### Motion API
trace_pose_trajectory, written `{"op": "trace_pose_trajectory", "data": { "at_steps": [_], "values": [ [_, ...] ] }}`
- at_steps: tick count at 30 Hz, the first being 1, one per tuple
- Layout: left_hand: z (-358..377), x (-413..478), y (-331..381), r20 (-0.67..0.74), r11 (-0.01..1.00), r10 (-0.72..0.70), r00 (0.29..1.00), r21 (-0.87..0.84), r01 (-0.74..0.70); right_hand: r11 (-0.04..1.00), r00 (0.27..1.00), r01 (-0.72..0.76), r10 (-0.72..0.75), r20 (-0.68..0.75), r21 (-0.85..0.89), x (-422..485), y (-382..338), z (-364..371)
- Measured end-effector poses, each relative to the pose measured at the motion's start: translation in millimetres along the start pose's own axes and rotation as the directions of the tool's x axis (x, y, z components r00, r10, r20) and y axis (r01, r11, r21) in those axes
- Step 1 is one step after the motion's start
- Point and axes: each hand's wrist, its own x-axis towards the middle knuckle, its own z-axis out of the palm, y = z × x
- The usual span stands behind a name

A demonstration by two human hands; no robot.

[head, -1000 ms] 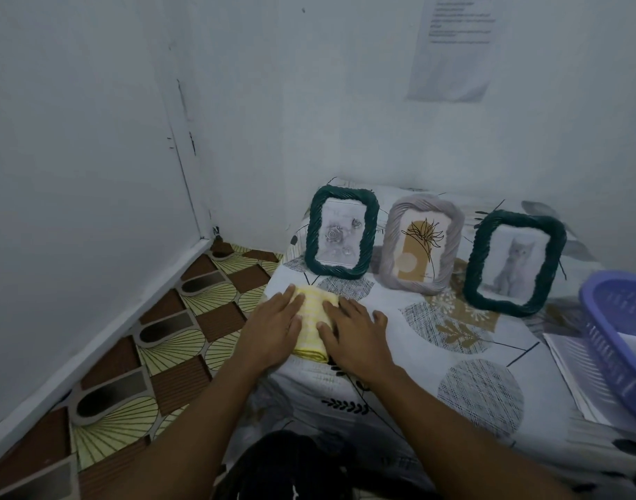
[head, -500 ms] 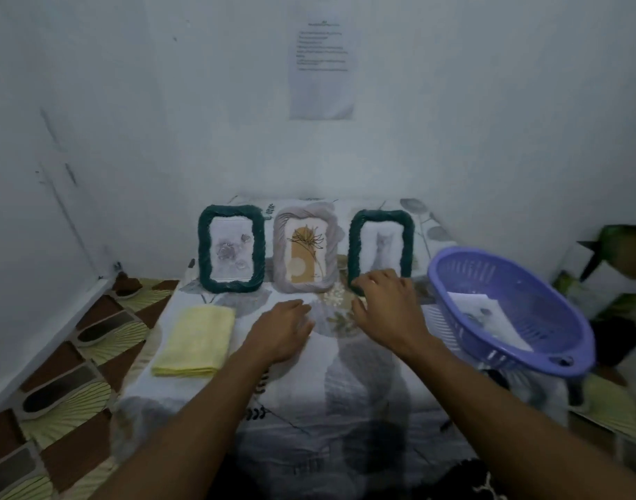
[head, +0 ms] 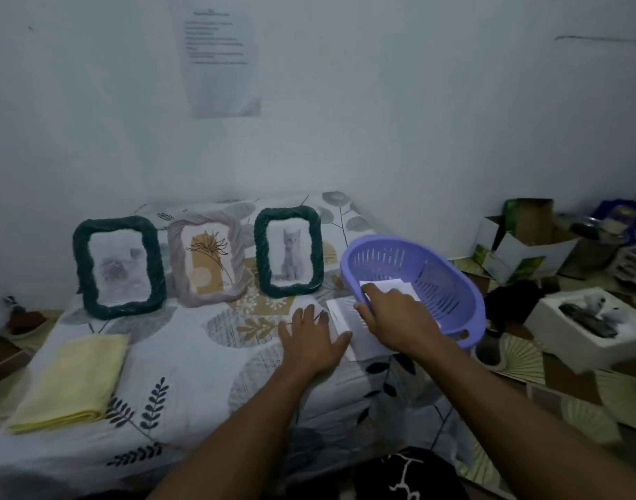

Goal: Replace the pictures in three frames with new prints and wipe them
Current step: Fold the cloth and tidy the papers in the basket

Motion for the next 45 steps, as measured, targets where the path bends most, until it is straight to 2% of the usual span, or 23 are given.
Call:
{"op": "trace_pose_trajectory", "data": {
  "at_steps": [5,10,14,16,18,20,22,26,32,33,35,36,38,40,41,42,43,45],
  "values": [
    [13,6,36,-0.046,0.992,-0.125,0.991,-0.006,0.125,1.000,1.000,-0.011,0.011,-0.001,0.027,1,11,-2],
    [15,8,51,-0.153,0.981,-0.141,0.978,-0.152,0.117,0.998,0.998,-0.053,0.053,-0.014,0.021,0,26,-3],
    [15,10,59,-0.161,0.951,-0.134,0.978,-0.298,0.082,0.996,0.998,-0.059,0.059,0.002,0.064,-2,35,-4],
    [9,10,58,-0.155,0.883,-0.145,0.977,-0.465,0.057,0.996,0.999,-0.048,0.048,0.002,0.076,-2,34,-4],
    [-1,10,51,-0.132,0.750,-0.174,0.976,-0.659,0.045,0.995,0.999,-0.047,0.047,0.001,0.090,-2,33,-4],
    [-14,10,39,-0.095,0.643,-0.219,0.971,-0.763,0.070,0.994,0.999,-0.044,0.044,0.002,0.105,-1,29,-3],
    [-25,11,25,-0.060,0.577,-0.246,0.967,-0.811,0.097,0.993,0.999,-0.041,0.040,0.007,0.114,0,22,-3],
    [-43,5,0,-0.020,0.519,-0.221,0.975,-0.849,0.100,0.993,0.999,-0.054,0.054,-0.002,0.108,4,2,-2],
    [-58,-5,-26,-0.094,0.470,-0.252,0.963,-0.882,0.037,0.994,0.995,-0.093,0.095,-0.017,0.064,2,-18,-3],
    [-60,-7,-29,-0.106,0.471,-0.249,0.963,-0.882,0.025,0.994,0.994,-0.099,0.100,-0.044,0.035,1,-19,-5],
    [-67,-12,-34,-0.136,0.464,-0.235,0.963,-0.886,-0.012,1.000,0.981,-0.029,0.027,-0.190,-0.005,1,-24,-8],
    [-71,-15,-36,-0.151,0.452,-0.225,0.963,-0.891,-0.034,0.999,0.964,0.025,-0.015,-0.264,0.035,1,-30,-10],
    [-78,-21,-41,-0.181,0.437,-0.198,0.963,-0.896,-0.079,0.941,0.948,0.080,0.030,-0.316,0.329,4,-50,-12],
    [-85,-28,-48,-0.209,0.440,-0.165,0.964,-0.890,-0.117,0.725,0.970,-0.038,0.193,-0.150,0.687,10,-72,-14],
    [-88,-32,-51,-0.216,0.451,-0.144,0.966,-0.883,-0.131,0.595,0.968,-0.100,0.244,-0.061,0.798,14,-80,-11],
    [-91,-36,-55,-0.218,0.465,-0.123,0.968,-0.874,-0.138,0.509,0.965,-0.123,0.263,-0.018,0.852,19,-87,-7],
    [-93,-40,-58,-0.220,0.473,-0.106,0.970,-0.869,-0.145,0.485,0.965,-0.114,0.262,-0.020,0.867,22,-93,-2],
    [-92,-45,-66,-0.227,0.453,-0.099,0.969,-0.877,-0.159,0.529,0.969,-0.071,0.239,-0.068,0.846,25,-105,8]
  ]
}}
